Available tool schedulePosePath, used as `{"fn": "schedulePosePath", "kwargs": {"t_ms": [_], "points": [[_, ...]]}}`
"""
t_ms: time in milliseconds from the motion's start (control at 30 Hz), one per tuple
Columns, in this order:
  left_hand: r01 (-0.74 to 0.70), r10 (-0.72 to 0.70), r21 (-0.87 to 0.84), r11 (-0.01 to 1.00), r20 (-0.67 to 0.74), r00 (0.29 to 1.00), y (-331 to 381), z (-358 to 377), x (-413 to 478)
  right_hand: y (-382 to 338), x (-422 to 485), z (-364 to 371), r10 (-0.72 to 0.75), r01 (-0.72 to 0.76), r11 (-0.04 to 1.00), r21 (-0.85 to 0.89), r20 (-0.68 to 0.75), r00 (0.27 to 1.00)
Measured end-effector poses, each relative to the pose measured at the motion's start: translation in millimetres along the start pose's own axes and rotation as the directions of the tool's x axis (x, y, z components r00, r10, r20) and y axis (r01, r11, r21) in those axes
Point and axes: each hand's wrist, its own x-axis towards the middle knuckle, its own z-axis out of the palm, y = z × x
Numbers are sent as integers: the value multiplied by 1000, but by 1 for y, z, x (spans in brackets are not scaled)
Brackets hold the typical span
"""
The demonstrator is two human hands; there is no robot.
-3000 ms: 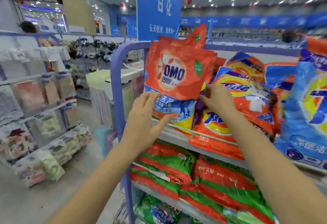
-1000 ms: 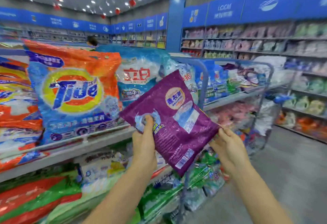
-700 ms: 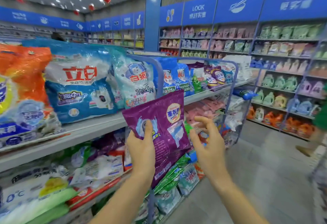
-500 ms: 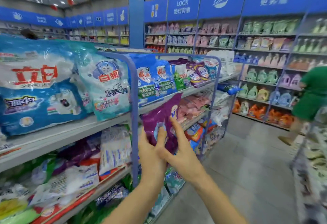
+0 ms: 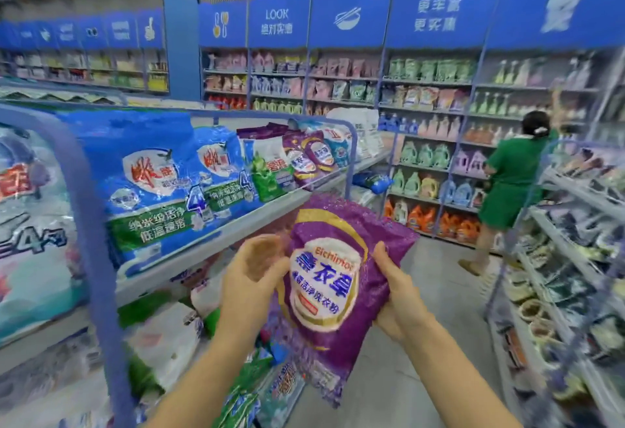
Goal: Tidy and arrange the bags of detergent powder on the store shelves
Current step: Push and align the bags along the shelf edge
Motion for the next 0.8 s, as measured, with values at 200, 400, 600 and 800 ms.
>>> {"fn": "schedulePosePath", "kwargs": {"t_ms": [200, 400, 600, 800], "points": [[187, -215, 115, 976, 339, 916, -43, 40, 82, -39, 67, -41, -41, 38, 999, 18, 162, 986], [32, -66, 137, 990, 257, 964, -91, 87, 138, -99, 140, -97, -368, 382, 845, -375, 112, 923], [-120, 52, 266, 956, 249, 967, -159, 161, 195, -159, 252, -130, -311, 313, 43, -949, 285, 907], [-59, 41, 182, 982, 102, 994, -204, 237, 260, -174, 359, -174, -522, 371, -94, -924, 363, 772]]}}
